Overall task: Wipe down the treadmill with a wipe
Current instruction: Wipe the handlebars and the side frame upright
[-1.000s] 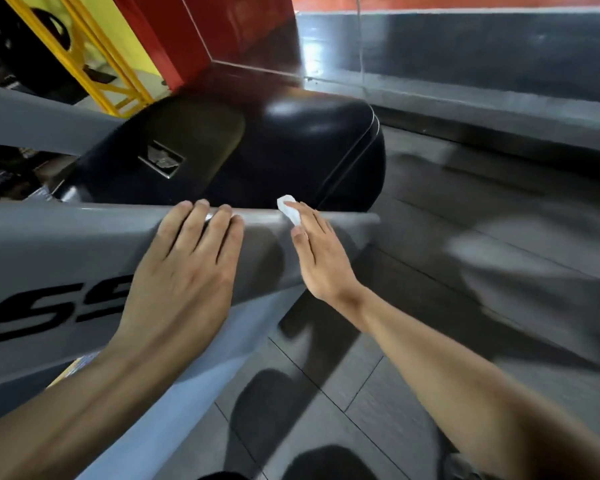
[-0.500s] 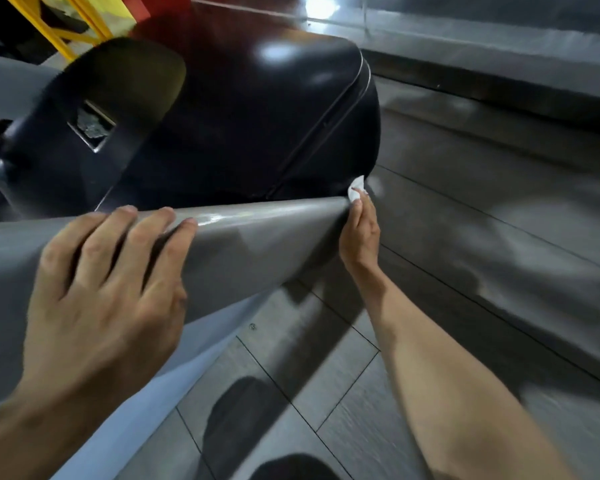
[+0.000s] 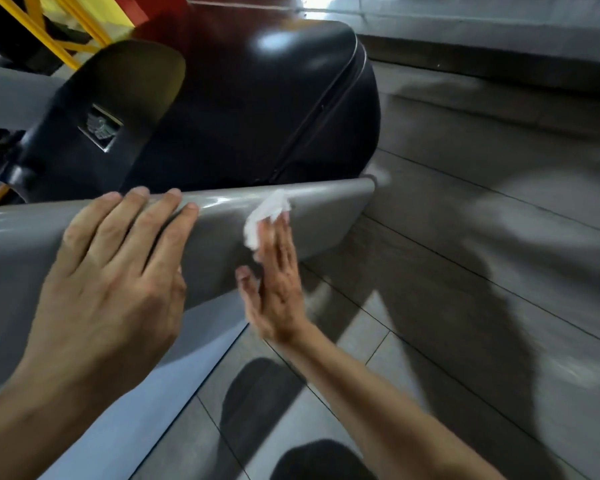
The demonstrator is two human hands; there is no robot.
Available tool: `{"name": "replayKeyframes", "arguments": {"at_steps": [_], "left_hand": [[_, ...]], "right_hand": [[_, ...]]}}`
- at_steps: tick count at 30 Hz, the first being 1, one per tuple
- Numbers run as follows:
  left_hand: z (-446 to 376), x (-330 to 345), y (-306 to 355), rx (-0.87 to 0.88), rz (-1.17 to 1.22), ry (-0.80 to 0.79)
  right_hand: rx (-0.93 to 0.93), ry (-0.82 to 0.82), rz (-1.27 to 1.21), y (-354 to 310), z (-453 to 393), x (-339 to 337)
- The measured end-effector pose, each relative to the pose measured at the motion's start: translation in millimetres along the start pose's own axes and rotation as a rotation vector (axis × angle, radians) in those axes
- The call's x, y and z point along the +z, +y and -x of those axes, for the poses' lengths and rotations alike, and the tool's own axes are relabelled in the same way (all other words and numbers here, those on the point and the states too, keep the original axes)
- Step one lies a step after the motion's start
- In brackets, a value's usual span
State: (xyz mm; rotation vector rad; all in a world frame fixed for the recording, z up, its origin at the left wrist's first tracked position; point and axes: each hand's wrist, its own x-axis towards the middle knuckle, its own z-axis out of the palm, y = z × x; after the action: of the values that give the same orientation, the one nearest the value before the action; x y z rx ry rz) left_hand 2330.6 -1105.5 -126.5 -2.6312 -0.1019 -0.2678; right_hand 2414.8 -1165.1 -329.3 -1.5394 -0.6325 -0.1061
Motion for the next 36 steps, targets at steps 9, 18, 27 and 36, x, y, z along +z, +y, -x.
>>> {"name": "replayKeyframes", "arguments": {"at_steps": [9, 18, 27, 36], "left_hand": [[39.1, -47.8, -36.8, 0.013, -0.107, 0.048], [68.7, -91.0, -78.0, 0.000, -0.176, 0.127], [79.3, -86.1, -90.0, 0.010, -0.028, 0.175], [107.1, -82.7, -114.6, 0.076, -0.250, 0.278]], "right_hand": [[-0.003, -0.065, -0.025, -72.0, 0.9, 7.2], [0.489, -0.221, -0.015, -131.2, -8.6, -13.2], [-0.117, 0.007, 0.167, -235.2, 9.8, 63.0], [0.477, 0.407, -0.230, -162.1, 21.9, 94.2]]}}
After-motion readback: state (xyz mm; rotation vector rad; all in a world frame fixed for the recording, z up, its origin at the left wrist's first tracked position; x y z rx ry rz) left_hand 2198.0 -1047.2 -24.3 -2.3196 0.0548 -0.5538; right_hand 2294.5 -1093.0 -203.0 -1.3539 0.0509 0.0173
